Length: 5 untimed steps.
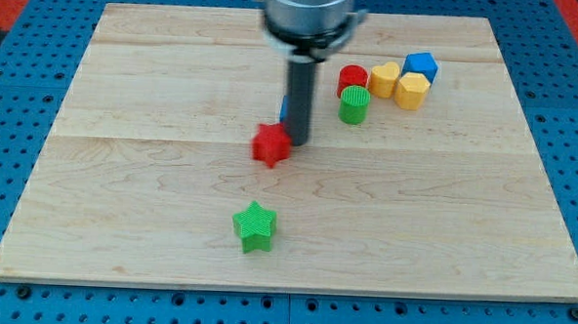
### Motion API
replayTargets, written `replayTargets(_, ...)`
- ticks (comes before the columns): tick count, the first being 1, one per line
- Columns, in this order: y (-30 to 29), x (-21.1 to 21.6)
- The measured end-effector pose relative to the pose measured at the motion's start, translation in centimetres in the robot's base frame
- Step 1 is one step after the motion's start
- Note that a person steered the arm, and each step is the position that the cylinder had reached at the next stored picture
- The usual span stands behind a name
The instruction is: Move the blue triangle right side of the green star
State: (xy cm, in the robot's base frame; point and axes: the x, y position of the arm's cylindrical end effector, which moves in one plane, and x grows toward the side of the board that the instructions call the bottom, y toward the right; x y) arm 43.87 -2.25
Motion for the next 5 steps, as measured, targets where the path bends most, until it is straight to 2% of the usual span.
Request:
replayTargets(2,-7.5,-1.7)
replayTargets(3,-6.0,6.4)
replayTargets(4,-7.4,5.0)
replayTargets(5,-7.0,0.3)
